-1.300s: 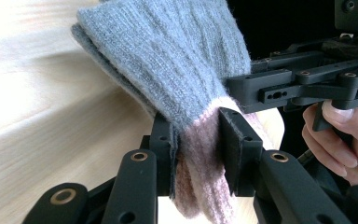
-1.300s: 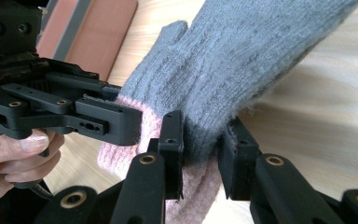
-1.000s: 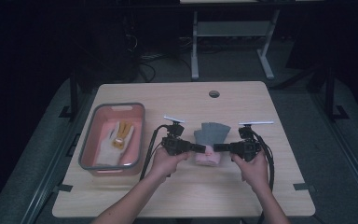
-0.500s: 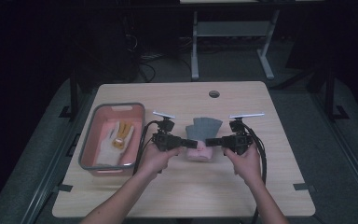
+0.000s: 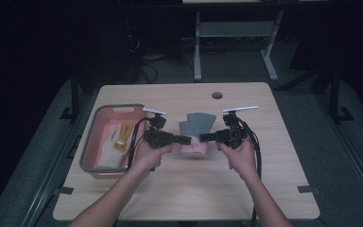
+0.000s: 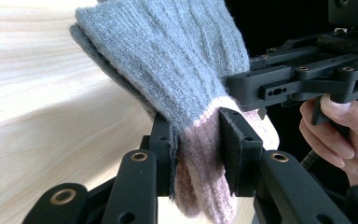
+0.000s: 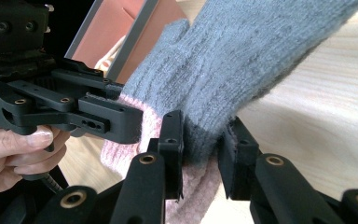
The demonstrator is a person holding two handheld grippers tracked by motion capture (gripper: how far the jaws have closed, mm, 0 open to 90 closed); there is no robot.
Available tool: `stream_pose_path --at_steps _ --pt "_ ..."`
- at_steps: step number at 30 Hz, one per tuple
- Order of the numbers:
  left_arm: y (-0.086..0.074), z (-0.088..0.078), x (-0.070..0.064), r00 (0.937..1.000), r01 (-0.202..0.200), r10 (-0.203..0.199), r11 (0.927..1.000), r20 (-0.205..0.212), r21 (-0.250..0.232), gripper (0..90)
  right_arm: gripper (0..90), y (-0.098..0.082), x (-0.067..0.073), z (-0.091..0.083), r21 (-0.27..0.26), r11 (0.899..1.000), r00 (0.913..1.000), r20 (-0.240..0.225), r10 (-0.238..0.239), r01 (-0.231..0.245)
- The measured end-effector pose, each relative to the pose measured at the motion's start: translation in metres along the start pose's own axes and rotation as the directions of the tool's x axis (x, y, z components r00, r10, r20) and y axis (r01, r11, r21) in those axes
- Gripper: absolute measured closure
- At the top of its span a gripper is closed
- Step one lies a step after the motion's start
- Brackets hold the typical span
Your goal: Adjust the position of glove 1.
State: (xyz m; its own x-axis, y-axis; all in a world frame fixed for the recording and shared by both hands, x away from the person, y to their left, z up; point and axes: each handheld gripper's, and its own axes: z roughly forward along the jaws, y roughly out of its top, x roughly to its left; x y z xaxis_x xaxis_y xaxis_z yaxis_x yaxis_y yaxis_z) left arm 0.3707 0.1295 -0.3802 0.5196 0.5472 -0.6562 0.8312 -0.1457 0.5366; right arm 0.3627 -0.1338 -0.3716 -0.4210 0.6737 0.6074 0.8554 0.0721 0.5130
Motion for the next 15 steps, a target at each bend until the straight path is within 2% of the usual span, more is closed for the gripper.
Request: stream_pose_path --at_steps 15 --pt "0.004 -0.026 0.008 0.9999 0.008 -0.009 0.9994 -0.013 -0.034 68.3 72.5 0.019 0.017 0.015 0.018 0.999 0.9993 -0.021 -0.032 0.032"
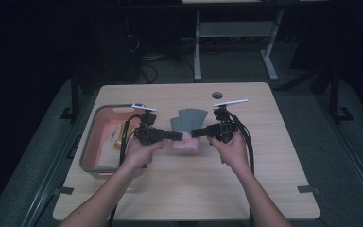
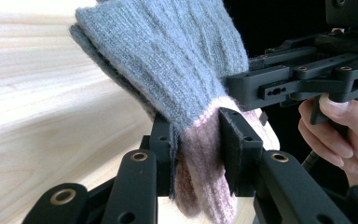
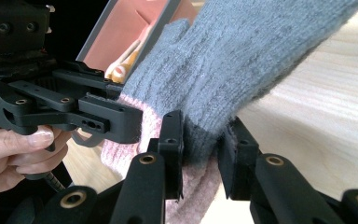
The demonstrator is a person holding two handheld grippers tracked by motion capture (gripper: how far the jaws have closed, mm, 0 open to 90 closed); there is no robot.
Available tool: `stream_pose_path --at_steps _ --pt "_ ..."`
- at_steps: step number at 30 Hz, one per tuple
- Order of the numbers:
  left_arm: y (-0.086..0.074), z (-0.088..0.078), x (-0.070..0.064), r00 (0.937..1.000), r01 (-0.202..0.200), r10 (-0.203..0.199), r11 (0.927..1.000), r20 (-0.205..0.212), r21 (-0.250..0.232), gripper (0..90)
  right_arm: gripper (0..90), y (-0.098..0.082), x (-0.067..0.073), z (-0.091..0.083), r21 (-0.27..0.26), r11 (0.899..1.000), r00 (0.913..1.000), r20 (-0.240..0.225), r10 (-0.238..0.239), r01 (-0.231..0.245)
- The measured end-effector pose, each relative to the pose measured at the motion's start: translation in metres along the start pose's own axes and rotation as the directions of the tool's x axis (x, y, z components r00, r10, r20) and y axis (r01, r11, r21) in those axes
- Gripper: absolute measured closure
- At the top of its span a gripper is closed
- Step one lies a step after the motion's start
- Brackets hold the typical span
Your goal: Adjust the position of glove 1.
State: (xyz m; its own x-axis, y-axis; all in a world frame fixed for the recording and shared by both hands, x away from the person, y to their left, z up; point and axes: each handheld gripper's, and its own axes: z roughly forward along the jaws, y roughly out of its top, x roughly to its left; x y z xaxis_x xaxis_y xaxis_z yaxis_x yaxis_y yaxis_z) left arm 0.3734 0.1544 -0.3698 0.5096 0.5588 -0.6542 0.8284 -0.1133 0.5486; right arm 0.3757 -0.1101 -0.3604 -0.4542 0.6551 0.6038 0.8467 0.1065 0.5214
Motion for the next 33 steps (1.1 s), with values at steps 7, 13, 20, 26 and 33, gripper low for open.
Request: stream_pose_path --at_steps 7,13,20,26,33 --pt "0.001 -0.011 0.003 1.0 0.003 -0.003 0.9999 -0.005 -0.013 68.3 72.5 0.007 0.007 0.006 0.005 1.0 0.9999 -0.013 -0.007 0.007" --pt "0.002 -0.02 0.006 0.9999 0.001 -0.001 0.9997 -0.013 -0.022 68.3 72.5 0.013 0.012 0.011 0.013 1.0 0.9996 -0.02 -0.02 0.021" --pt "0.003 -0.029 0.009 0.9998 -0.003 0.003 0.9994 -0.022 -0.035 68.3 72.5 0.019 0.02 0.017 0.025 0.999 0.9992 -0.027 -0.031 0.031" --pt "0.004 -0.037 0.012 0.9996 0.0 -0.001 0.9992 -0.027 -0.041 68.3 72.4 0.024 0.024 0.023 0.027 0.999 0.9985 -0.034 -0.043 0.044" --pt "0.003 -0.046 0.015 0.9993 0.008 -0.01 0.9985 -0.035 -0.054 68.3 72.4 0.028 0.031 0.029 0.034 0.998 0.9977 -0.043 -0.053 0.054"
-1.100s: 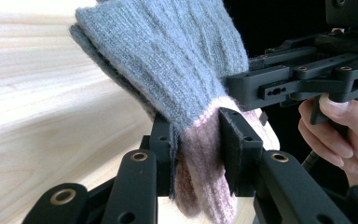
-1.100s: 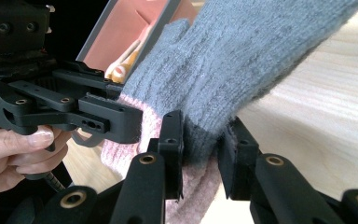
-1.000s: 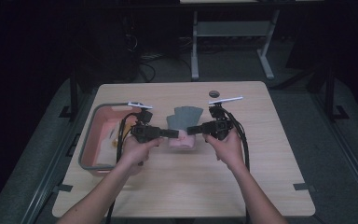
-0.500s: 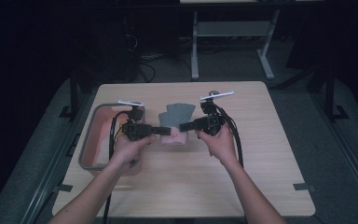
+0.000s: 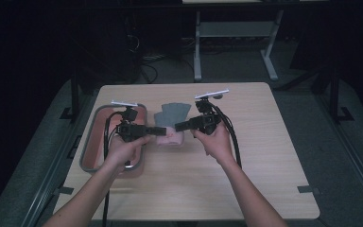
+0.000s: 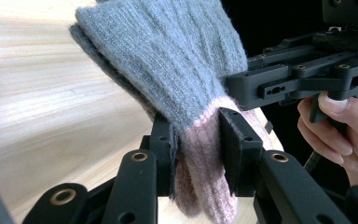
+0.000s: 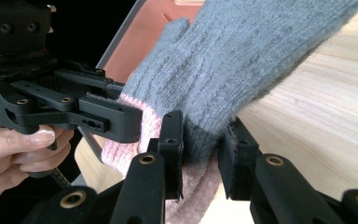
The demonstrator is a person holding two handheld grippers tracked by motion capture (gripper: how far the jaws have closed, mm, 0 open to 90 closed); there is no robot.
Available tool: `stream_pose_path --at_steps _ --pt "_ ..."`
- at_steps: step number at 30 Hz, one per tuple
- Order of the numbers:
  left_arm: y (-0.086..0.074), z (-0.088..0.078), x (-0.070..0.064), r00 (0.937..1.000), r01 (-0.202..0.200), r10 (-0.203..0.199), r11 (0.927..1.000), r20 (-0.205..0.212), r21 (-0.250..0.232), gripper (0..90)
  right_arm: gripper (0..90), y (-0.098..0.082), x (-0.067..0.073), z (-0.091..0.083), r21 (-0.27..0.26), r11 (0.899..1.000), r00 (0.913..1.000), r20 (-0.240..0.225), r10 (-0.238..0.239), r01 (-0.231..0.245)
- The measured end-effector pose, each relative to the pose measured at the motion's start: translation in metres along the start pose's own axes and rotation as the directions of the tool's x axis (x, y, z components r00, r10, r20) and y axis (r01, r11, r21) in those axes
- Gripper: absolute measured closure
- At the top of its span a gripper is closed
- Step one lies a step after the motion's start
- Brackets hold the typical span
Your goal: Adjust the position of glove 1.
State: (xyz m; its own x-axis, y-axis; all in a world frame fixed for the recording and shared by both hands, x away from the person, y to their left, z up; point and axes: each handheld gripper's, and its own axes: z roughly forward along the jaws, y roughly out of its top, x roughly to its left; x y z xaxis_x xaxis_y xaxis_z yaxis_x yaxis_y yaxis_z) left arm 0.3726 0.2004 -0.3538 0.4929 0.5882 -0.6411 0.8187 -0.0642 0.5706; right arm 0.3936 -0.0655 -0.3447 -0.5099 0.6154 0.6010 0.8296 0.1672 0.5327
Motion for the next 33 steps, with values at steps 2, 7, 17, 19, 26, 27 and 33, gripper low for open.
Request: stream_pose_path --at_steps 2,7,17,19,26,27,33 --pt "0.0 -0.003 0.001 1.0 0.0 0.0 1.0 -0.002 -0.001 68.3 72.4 0.001 0.001 0.002 0.0 1.0 1.0 -0.008 0.001 -0.001" --pt "0.0 -0.011 0.005 1.0 -0.002 0.002 0.9999 -0.008 -0.011 68.4 72.4 0.005 0.006 0.008 0.0 1.0 0.9998 -0.018 -0.006 0.006" --pt "-0.001 -0.024 0.011 0.9998 0.006 -0.006 0.9997 -0.021 -0.022 68.4 72.2 0.012 0.015 0.02 0.008 1.0 0.9994 -0.031 -0.018 0.018" --pt "-0.001 -0.026 0.012 0.9997 0.008 -0.009 0.9996 -0.024 -0.026 68.3 72.2 0.013 0.017 0.022 0.01 1.0 0.9994 -0.029 -0.019 0.019" --pt "-0.001 -0.037 0.017 0.9995 0.021 -0.022 0.9988 -0.024 -0.044 68.4 72.1 0.019 0.024 0.028 0.011 0.999 0.9989 -0.033 -0.033 0.033" --pt "-0.001 -0.039 0.018 0.9992 0.031 -0.032 0.9985 -0.025 -0.046 68.4 72.2 0.02 0.025 0.029 0.012 0.999 0.9987 -0.034 -0.04 0.04" --pt "-0.002 -0.048 0.022 0.9987 0.037 -0.039 0.9979 -0.032 -0.054 68.3 72.1 0.024 0.03 0.037 0.018 0.999 0.9981 -0.046 -0.042 0.043"
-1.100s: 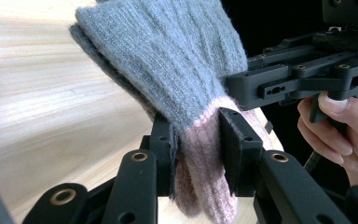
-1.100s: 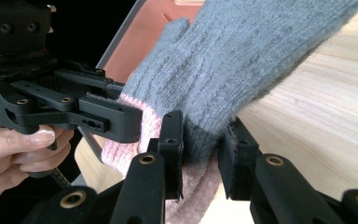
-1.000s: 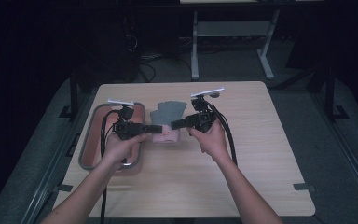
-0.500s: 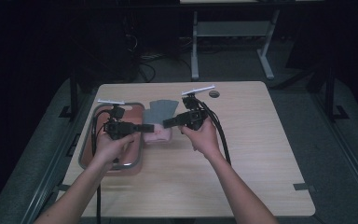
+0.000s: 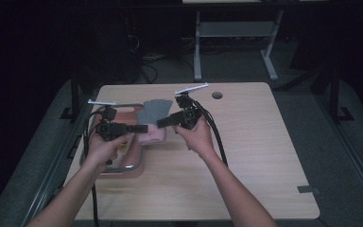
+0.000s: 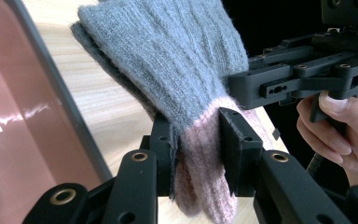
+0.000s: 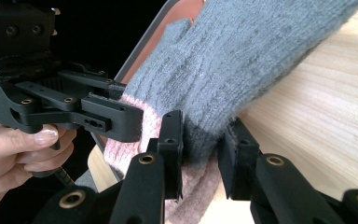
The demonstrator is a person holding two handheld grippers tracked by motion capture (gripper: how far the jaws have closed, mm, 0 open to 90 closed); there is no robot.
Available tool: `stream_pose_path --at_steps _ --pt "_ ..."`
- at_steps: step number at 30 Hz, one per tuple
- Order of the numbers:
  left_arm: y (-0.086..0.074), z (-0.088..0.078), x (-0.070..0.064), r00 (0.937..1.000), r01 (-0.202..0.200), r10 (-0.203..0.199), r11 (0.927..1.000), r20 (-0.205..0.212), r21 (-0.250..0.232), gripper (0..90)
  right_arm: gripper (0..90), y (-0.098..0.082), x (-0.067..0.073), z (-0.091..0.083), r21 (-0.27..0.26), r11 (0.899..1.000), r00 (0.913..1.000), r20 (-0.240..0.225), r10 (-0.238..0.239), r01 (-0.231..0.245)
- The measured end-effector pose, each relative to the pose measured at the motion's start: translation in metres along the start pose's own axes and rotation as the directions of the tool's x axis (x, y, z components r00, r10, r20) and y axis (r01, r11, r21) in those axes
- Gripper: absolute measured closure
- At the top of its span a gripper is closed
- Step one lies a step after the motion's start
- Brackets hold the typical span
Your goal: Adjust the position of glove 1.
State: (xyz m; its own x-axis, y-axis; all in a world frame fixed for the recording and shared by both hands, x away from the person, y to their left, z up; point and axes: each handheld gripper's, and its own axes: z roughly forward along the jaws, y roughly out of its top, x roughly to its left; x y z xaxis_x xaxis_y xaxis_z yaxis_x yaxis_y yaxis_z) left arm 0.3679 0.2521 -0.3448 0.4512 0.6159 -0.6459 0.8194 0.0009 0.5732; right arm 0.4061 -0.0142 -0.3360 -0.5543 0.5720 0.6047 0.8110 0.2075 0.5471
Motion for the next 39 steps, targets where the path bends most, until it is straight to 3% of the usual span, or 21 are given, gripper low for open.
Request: stream_pose_path --at_steps 25,39 --pt "-0.003 -0.032 0.022 0.9993 0.003 -0.004 0.9995 -0.036 -0.033 68.4 72.0 0.018 0.02 0.034 0.029 0.999 0.9994 -0.027 -0.024 0.024" --pt "-0.004 -0.043 0.03 0.9986 0.004 -0.006 0.9996 -0.052 -0.026 68.5 71.9 0.021 0.022 0.047 0.037 0.999 0.9982 -0.057 -0.021 0.023"
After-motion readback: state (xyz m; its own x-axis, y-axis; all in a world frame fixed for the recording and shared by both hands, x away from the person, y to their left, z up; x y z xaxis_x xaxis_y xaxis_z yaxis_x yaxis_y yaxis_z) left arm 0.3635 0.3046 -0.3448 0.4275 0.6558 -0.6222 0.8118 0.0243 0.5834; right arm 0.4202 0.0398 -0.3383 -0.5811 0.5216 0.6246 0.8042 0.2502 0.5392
